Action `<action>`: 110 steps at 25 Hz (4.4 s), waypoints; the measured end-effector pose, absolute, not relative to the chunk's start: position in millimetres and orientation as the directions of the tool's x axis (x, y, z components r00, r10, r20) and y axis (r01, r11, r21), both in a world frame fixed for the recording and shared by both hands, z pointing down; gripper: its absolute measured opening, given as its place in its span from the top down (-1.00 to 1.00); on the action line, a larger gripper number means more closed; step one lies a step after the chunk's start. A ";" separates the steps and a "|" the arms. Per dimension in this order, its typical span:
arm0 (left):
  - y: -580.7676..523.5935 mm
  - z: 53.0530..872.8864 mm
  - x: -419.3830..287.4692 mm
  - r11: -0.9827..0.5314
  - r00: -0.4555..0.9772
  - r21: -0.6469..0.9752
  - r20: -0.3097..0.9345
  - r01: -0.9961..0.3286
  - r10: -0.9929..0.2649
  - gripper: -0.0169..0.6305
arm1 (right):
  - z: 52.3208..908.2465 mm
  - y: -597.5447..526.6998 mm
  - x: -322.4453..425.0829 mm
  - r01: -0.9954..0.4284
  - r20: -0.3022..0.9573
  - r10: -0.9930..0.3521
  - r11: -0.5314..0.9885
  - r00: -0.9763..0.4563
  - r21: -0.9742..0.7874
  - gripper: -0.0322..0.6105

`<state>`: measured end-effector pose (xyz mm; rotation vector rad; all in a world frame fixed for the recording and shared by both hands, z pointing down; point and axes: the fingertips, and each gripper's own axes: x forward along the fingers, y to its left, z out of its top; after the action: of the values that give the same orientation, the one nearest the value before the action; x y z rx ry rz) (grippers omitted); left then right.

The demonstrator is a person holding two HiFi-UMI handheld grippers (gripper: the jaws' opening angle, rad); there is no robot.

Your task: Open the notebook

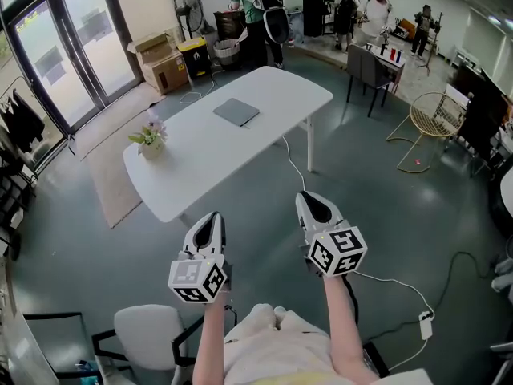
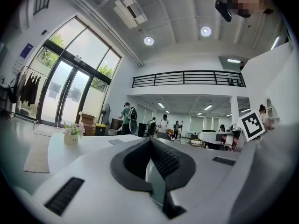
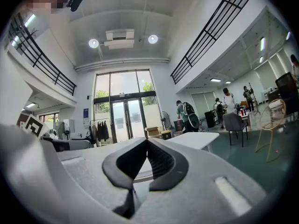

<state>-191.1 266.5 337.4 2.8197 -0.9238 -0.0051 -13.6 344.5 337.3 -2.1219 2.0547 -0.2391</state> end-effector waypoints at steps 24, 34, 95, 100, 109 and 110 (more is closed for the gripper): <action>112.1 370.4 -107.8 -0.772 0.806 0.246 0.085 -0.586 -0.585 0.95 | 376.2 183.4 64.6 -0.970 0.076 -0.997 -0.032 0.014 -0.241 0.57; 28.7 378.3 -70.3 -0.776 0.817 0.262 0.119 -0.573 -0.564 0.95 | 386.1 101.9 97.1 -0.963 0.101 -0.995 -0.052 0.025 -0.266 0.46; -248.7 511.1 89.5 -0.405 0.608 0.488 0.388 -0.773 -0.693 0.95 | 516.5 -271.6 260.4 -0.880 0.429 -0.820 0.175 -0.379 -0.442 0.45; -252.0 530.0 90.7 -0.361 0.598 0.515 0.427 -0.777 -0.678 0.95 | 545.5 -283.7 263.8 -0.881 0.504 -0.760 0.189 -0.411 -0.433 0.45; -257.6 552.6 89.5 -0.305 0.591 0.549 0.475 -0.778 -0.652 0.95 | 591.0 -302.3 265.6 -0.885 0.612 -0.657 0.206 -0.441 -0.417 0.45; -257.8 555.0 89.7 -0.300 0.591 0.553 0.479 -0.778 -0.649 0.95 | 595.1 -304.2 264.8 -0.885 0.621 -0.645 0.209 -0.445 -0.417 0.45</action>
<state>89.7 -257.8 555.0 2.0382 -1.1298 0.2099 264.8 -304.2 595.1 -1.7601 2.6673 -1.3250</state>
